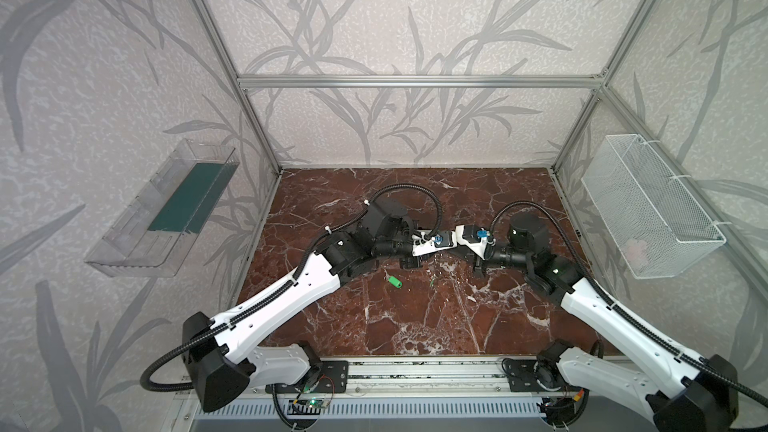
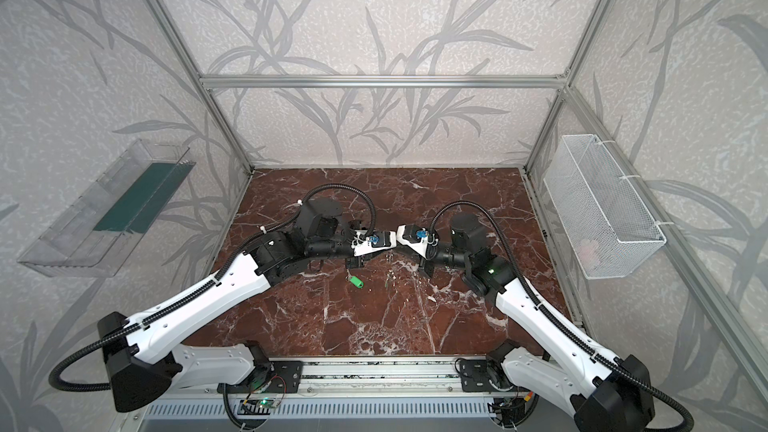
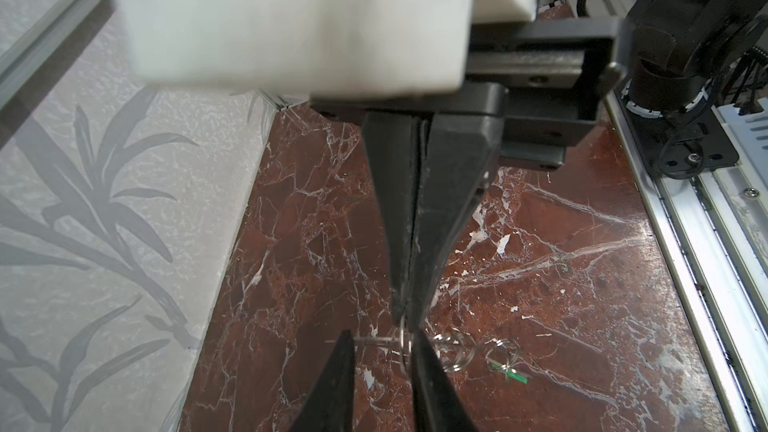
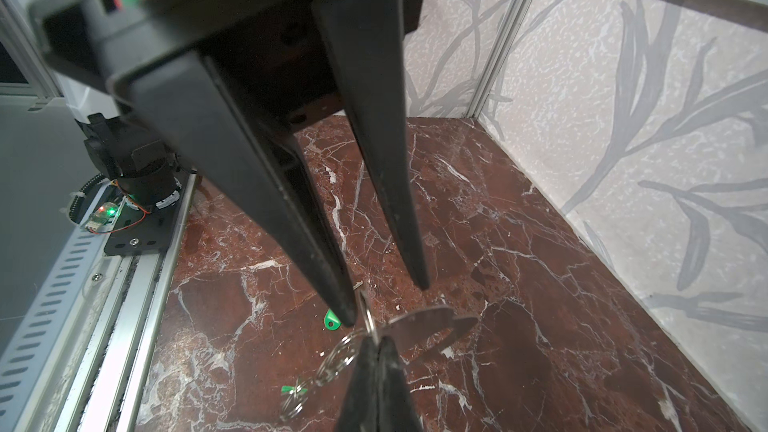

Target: Put the keys on the keyring

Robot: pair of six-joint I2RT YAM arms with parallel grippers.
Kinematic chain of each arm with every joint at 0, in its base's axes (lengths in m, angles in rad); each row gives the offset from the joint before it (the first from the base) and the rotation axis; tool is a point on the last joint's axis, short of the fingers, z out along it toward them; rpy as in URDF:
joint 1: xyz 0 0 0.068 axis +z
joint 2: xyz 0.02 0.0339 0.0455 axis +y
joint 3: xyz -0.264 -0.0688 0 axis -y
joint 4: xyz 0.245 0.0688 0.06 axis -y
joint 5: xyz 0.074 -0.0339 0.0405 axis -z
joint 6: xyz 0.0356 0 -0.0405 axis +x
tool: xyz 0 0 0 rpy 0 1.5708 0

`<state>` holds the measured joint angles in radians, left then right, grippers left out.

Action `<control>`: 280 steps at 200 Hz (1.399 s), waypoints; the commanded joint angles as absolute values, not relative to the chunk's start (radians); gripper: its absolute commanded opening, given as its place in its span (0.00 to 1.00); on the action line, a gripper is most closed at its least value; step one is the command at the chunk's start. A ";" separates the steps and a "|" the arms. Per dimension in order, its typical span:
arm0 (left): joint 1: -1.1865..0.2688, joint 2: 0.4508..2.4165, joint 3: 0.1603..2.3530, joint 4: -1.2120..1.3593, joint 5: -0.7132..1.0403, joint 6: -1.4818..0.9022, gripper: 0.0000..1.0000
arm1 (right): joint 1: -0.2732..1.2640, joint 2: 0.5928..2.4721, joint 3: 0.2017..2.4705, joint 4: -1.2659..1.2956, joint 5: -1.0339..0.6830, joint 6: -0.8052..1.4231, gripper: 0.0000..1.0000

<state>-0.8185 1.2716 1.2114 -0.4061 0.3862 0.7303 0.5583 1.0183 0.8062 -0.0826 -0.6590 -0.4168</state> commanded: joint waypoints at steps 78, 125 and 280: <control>-0.825 1.300 1.255 -0.431 0.396 0.722 0.16 | 0.567 1.002 0.846 -0.066 -0.661 -0.399 0.00; -0.826 1.307 1.246 -0.439 0.404 0.705 0.10 | 0.566 0.983 0.827 0.000 -0.660 -0.370 0.00; -0.695 1.216 1.035 0.094 0.780 0.351 0.00 | 0.482 0.846 0.630 0.301 -0.671 -0.230 0.19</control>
<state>-0.7036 1.2430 1.0527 -0.0792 0.6754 0.4309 0.4850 0.8566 0.6453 0.2138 -0.6415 -0.2806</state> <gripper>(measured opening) 0.048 0.185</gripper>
